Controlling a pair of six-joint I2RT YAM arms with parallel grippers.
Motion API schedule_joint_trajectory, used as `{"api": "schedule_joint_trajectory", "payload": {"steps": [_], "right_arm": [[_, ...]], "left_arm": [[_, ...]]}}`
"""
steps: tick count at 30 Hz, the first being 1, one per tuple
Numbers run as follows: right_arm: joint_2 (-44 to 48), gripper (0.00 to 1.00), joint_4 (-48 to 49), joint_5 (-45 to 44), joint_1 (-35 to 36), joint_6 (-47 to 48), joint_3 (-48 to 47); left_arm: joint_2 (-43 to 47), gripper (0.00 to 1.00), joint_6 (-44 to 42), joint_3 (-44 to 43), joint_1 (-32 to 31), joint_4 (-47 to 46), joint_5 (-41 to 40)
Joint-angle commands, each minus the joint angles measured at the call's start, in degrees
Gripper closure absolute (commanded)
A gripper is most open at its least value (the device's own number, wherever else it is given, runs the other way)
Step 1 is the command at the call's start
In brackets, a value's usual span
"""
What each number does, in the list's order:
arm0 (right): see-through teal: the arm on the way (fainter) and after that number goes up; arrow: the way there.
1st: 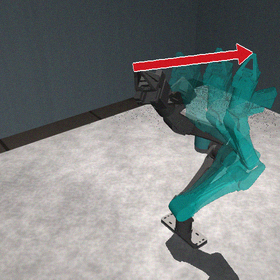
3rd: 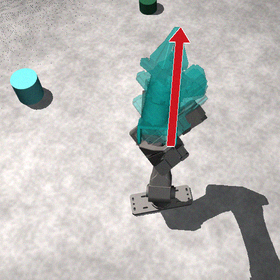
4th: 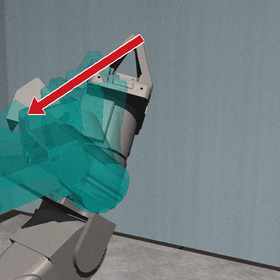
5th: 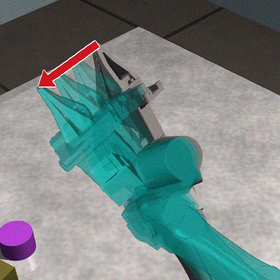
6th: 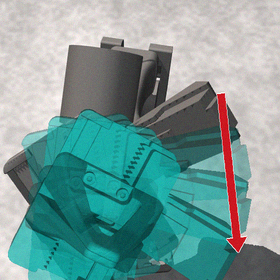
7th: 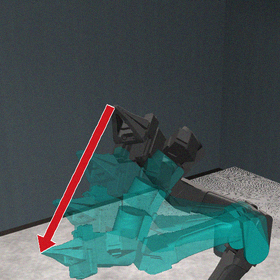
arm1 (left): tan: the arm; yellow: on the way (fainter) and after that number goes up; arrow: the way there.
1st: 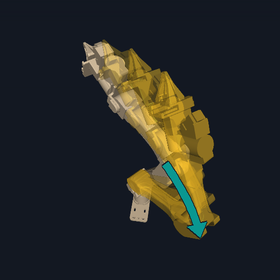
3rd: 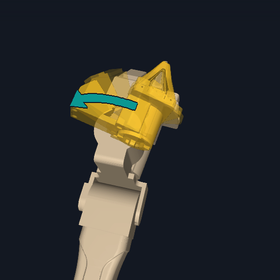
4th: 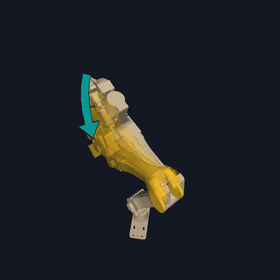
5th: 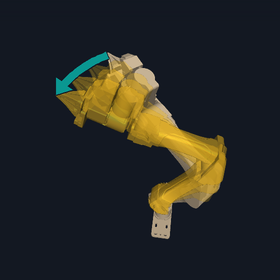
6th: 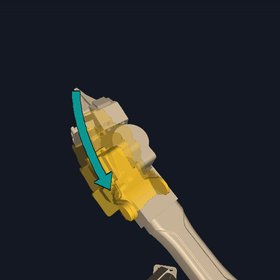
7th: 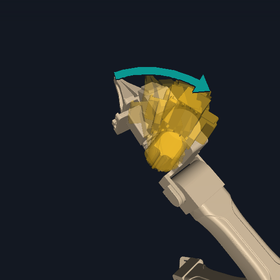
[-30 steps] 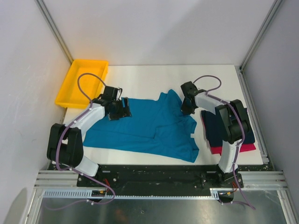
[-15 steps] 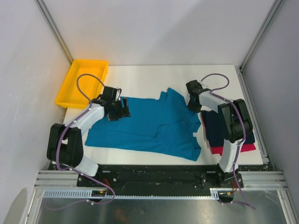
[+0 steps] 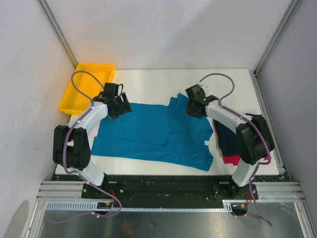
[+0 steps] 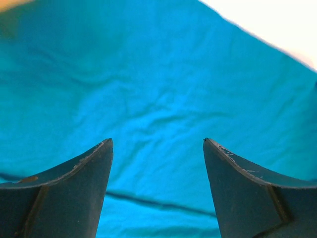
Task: Fold and stack the t-shirts
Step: Grap the side of the flattened tshirt furthest away from the robot with both arms
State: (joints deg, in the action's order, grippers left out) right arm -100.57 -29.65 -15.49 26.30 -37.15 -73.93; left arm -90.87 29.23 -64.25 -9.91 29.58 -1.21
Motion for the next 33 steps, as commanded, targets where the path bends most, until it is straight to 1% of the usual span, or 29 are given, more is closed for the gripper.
{"api": "schedule_joint_trajectory", "payload": {"steps": [1, 5, 8, 14, 25, 33], "right_arm": [[1.06, 0.58, 0.51, 2.70, 8.06, -2.75, 0.74], [0.55, 0.58, 4.02, 5.97, 12.48, -4.39, 3.54], [-0.66, 0.59, 5.19, 6.63, 13.86, -4.71, 4.75], [0.00, 0.60, 6.36, 7.17, 14.38, -4.35, 7.13], [1.06, 0.60, 6.01, 7.21, 14.86, -3.48, 7.57], [1.08, 0.60, 6.01, 7.60, 15.07, -3.37, 7.55]], "left_arm": [[-4.68, 0.23, 2.05, -6.05, 1.33, -1.31, -8.99], [-9.96, 0.25, 2.93, -10.17, 1.59, -1.34, -11.09], [-13.60, 0.27, 3.39, -12.47, 2.53, -1.31, -11.40], [-18.89, 0.31, 2.89, -17.55, 4.88, -1.37, -13.53], [-26.01, 0.36, 1.01, -25.23, 5.25, -1.33, -18.28], [-29.48, 0.40, 0.21, -27.00, 5.29, -1.23, -18.47]]}}
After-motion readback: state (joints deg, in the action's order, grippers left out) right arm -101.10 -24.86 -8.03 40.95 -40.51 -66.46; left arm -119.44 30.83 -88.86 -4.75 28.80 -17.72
